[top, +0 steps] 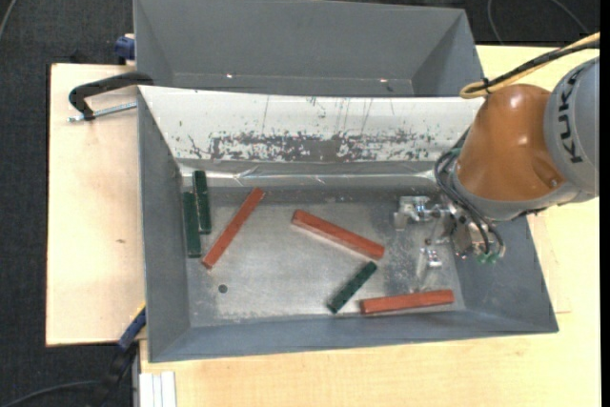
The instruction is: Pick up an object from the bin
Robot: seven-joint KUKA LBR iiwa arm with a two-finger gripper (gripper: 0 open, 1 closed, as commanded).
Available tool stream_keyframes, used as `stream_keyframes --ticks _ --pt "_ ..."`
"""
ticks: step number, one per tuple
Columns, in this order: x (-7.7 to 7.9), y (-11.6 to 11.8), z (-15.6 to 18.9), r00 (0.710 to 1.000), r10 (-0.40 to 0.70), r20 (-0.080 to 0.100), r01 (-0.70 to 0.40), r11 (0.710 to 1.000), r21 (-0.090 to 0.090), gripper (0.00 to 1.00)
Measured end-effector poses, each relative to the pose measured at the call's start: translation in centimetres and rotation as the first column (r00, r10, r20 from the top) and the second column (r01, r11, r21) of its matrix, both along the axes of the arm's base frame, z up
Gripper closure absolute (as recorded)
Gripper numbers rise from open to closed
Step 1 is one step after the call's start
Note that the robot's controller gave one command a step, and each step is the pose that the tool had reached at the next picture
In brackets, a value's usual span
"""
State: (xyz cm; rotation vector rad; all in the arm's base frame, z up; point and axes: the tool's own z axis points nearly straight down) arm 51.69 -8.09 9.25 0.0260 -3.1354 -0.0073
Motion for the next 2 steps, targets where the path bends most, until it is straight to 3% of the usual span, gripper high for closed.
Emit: stream_keyframes --ticks 1,2 --pt "2.63 10.16 -2.28 0.996 0.092 0.012 -0.092 0.996 0.000 0.00" --pt "2.62 9.57 -2.16 0.996 0.084 0.012 -0.084 0.996 -0.004 1.00"
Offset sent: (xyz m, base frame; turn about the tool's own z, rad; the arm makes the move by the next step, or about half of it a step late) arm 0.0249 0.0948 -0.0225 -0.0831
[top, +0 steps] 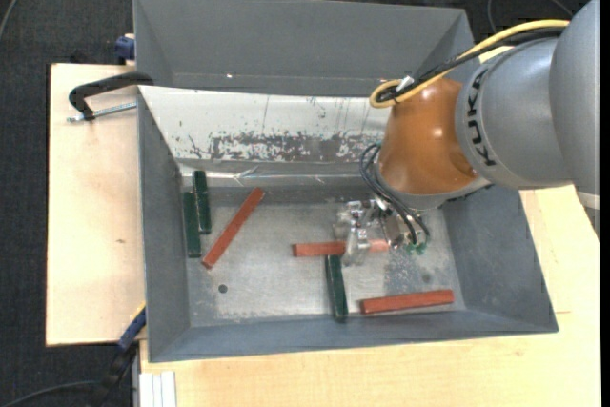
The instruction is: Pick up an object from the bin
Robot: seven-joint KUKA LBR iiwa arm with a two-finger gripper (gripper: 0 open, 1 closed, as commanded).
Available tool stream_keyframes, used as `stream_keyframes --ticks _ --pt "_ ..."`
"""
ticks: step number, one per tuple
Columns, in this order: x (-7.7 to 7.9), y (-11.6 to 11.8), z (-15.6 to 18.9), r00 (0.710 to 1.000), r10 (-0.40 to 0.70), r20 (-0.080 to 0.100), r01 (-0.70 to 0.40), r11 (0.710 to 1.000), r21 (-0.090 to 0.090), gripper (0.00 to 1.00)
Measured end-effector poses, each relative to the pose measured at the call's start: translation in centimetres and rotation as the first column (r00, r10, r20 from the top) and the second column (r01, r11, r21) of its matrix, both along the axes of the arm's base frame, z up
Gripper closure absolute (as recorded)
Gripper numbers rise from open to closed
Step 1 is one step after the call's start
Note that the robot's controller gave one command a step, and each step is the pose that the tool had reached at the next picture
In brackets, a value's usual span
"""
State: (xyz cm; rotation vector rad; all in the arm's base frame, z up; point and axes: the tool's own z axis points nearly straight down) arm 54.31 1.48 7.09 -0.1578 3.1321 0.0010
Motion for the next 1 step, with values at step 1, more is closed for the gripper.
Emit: stream_keyframes --ticks 1 --pt "0.16 1.18 15.36 0.998 0.068 0.010 -0.068 0.998 -0.001 1.00"
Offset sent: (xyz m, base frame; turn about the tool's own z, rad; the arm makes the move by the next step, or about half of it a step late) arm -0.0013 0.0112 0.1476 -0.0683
